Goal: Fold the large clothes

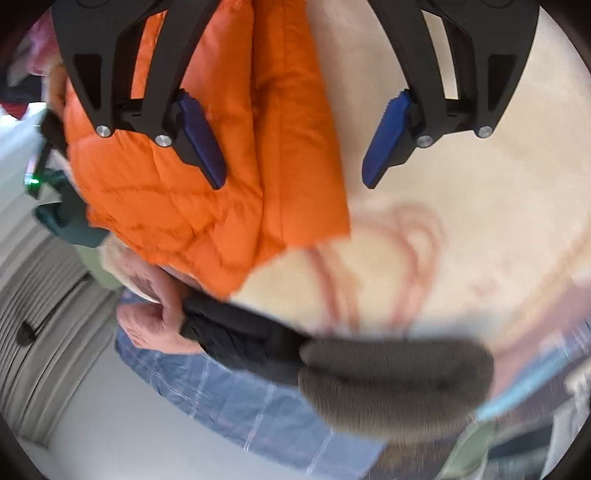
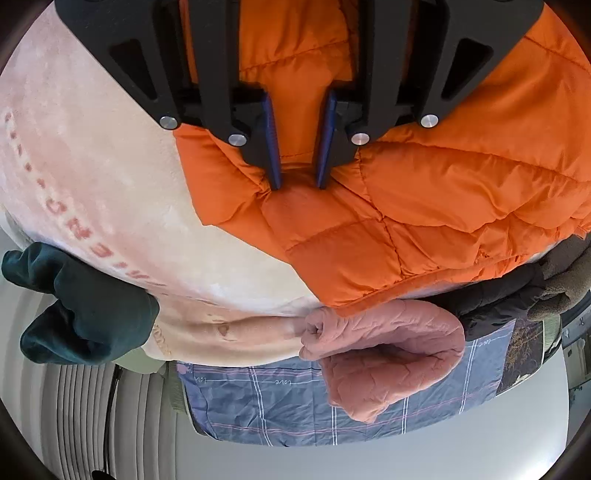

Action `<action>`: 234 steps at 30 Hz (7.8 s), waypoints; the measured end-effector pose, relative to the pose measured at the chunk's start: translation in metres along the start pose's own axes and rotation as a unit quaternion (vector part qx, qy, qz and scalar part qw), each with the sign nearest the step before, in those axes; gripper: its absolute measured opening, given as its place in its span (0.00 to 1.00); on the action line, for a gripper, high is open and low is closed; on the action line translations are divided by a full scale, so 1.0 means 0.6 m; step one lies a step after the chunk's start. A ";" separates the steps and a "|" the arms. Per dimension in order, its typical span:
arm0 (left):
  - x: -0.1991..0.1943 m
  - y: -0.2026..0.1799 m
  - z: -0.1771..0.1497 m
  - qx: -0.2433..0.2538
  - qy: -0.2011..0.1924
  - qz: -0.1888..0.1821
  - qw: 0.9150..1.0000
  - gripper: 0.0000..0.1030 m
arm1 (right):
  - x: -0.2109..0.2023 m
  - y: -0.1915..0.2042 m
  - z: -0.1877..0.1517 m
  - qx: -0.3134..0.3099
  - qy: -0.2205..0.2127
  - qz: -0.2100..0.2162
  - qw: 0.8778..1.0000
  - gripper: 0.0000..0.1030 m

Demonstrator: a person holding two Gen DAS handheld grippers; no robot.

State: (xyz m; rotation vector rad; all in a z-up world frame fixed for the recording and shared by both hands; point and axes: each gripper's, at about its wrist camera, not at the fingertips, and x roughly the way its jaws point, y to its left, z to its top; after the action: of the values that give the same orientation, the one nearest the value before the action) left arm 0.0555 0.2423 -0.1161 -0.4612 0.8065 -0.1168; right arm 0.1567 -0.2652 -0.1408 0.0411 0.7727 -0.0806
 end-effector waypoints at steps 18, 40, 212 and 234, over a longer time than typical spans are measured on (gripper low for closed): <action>0.004 -0.039 0.012 0.033 0.019 -0.099 0.994 0.27 | -0.059 -0.016 0.051 0.058 -0.001 0.072 0.996 0.25; -0.082 -0.226 0.080 0.175 0.013 -0.102 0.979 0.17 | 0.052 0.219 0.038 -0.084 0.076 0.227 0.967 0.44; 0.359 -0.533 -0.006 0.295 0.118 -0.117 0.941 0.02 | -0.160 -0.156 -0.198 0.040 -0.032 0.097 0.994 0.20; 0.347 -0.464 0.023 0.188 0.121 -0.147 0.964 0.03 | -0.164 -0.145 -0.202 0.016 -0.040 0.078 0.996 0.24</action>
State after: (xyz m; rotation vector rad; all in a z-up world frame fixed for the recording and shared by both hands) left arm 0.2293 -0.0585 -0.1243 -0.2050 0.9261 -0.6024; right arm -0.0054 -0.3381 -0.1595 0.1276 0.6853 0.0532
